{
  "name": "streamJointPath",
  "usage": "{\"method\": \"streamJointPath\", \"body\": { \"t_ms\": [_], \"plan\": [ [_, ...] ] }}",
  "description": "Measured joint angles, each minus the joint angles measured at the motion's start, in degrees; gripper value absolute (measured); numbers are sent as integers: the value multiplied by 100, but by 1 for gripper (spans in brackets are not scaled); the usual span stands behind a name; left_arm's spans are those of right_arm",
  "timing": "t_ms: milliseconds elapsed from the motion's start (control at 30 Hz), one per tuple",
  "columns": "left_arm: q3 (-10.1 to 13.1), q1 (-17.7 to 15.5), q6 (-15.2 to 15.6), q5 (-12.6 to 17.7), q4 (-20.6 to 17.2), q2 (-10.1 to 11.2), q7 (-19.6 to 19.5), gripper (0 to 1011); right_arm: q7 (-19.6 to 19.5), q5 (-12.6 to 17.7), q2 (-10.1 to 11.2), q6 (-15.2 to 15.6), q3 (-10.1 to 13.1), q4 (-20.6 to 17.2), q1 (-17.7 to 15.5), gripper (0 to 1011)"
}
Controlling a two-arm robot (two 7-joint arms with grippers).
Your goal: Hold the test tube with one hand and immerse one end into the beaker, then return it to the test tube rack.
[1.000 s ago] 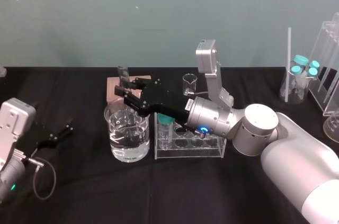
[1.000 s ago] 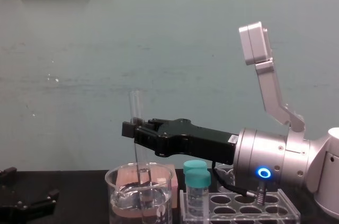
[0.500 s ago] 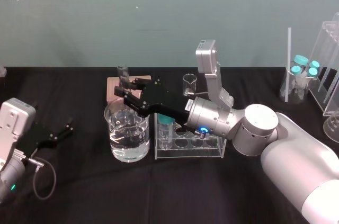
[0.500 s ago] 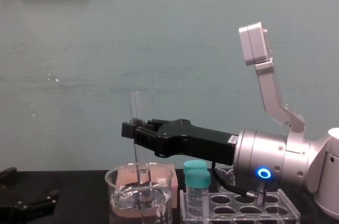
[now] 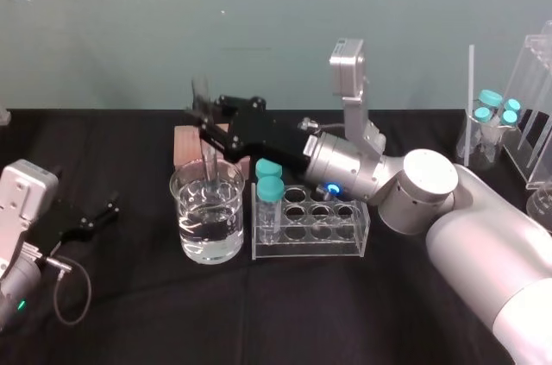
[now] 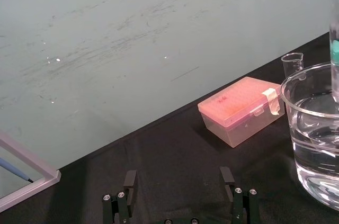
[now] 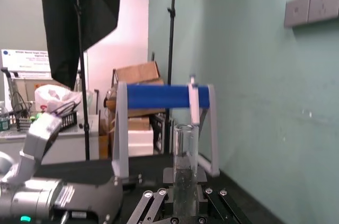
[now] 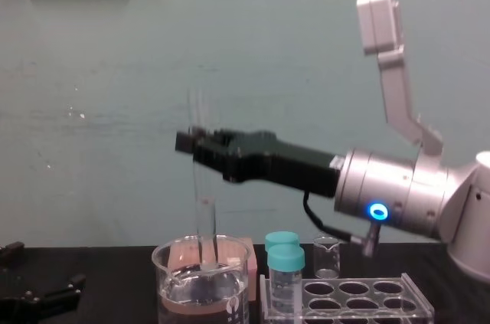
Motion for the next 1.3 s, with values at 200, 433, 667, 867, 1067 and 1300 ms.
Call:
{"method": "streamJointPath", "body": {
  "t_ms": [200,433,667,867,1067,1300],
  "plan": [
    [0,0,0,0,0,0,0,1000,1,106,96,-59,77,-418,-23,241],
    [0,0,0,0,0,0,0,1000,-63,286,309,-27,158,-1110,-198,241],
    [0,0,0,0,0,0,0,1000,-407,398,674,3,341,-1904,-496,241],
    [0,0,0,0,0,0,0,1000,-918,357,1067,60,571,-2490,-876,241],
    [0,0,0,0,0,0,0,1000,-1435,206,1430,153,848,-2985,-1361,241],
    [0,0,0,0,0,0,0,1000,-1860,91,1642,208,1160,-3298,-1937,241]
  ]
}}
